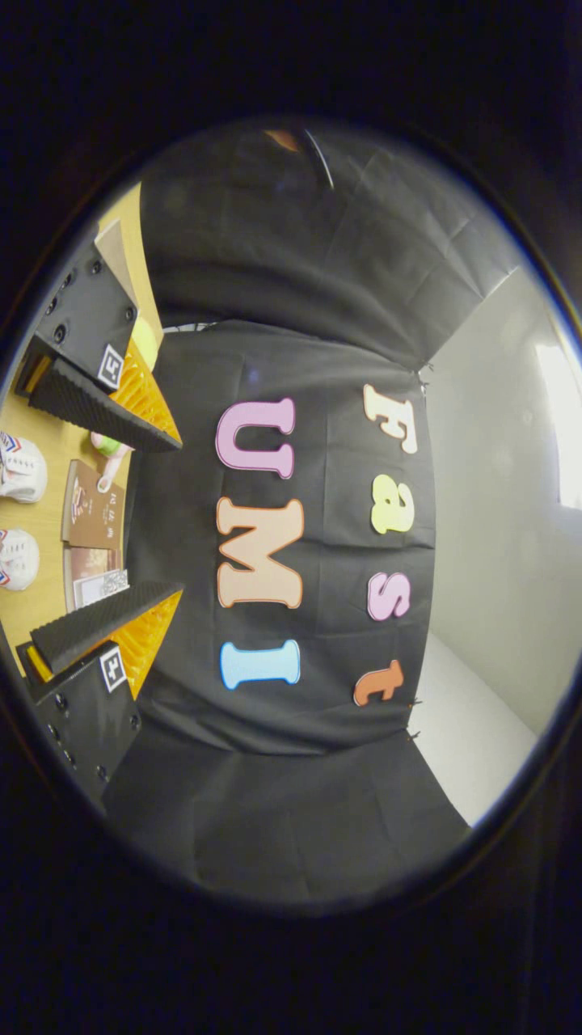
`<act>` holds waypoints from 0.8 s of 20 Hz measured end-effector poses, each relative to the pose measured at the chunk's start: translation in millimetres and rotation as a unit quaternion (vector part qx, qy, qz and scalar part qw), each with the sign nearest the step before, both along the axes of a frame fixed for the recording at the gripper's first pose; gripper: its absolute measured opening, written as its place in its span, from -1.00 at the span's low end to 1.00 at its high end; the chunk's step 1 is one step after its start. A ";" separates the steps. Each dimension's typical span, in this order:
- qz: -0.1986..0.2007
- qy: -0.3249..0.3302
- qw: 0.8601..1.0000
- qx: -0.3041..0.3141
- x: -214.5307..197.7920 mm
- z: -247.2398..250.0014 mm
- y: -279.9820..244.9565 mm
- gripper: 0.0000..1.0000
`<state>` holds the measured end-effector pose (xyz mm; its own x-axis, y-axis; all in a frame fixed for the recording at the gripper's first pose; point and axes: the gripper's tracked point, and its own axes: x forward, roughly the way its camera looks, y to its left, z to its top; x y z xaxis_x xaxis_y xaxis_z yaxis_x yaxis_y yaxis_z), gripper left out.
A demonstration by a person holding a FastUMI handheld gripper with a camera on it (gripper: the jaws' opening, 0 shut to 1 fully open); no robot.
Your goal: Open the storage box then place both shoes into the box .Put the left shoe in first, then the right shoe, with the right side of both shoes facing outward in a uniform manner.
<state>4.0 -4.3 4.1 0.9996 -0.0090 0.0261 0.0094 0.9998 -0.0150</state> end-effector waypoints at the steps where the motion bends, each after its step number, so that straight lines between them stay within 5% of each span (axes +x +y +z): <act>1: 0.002 0.002 1.000 0.003 0.3 -2.0 0.5 0.97; 10: 0.069 0.081 0.990 0.090 3.5 -56.3 21.0 0.97; 16: 0.129 0.138 0.962 0.198 3.7 -94.0 34.3 0.94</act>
<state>7.6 30.0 -89.9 0.9384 0.2853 -0.1949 -0.1894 0.8966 0.4002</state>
